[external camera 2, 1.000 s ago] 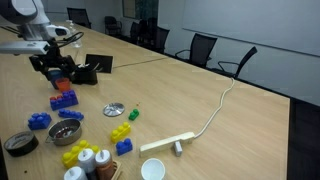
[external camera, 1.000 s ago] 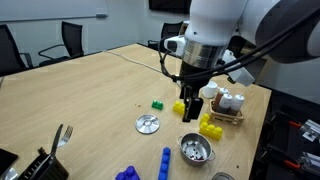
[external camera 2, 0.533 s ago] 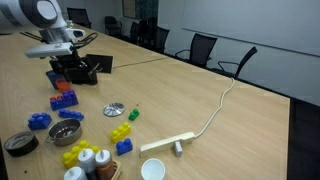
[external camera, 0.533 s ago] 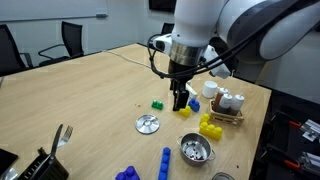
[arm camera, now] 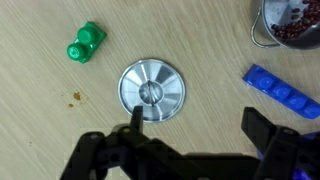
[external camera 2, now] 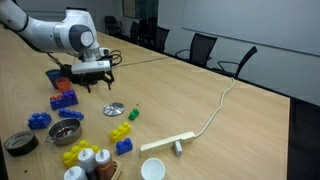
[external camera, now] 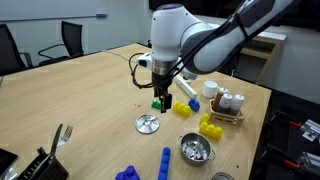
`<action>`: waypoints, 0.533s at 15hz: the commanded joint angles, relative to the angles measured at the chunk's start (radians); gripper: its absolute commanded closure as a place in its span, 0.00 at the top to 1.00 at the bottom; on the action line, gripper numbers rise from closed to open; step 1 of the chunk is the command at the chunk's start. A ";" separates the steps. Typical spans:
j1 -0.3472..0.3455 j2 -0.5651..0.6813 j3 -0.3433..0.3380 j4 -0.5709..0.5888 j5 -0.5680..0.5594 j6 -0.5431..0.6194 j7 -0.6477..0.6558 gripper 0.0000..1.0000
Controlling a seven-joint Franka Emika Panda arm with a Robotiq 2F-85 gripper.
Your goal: Put the silver lid on top of the silver pot
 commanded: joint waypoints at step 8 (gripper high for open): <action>0.016 0.090 -0.014 0.096 -0.002 -0.001 -0.030 1.00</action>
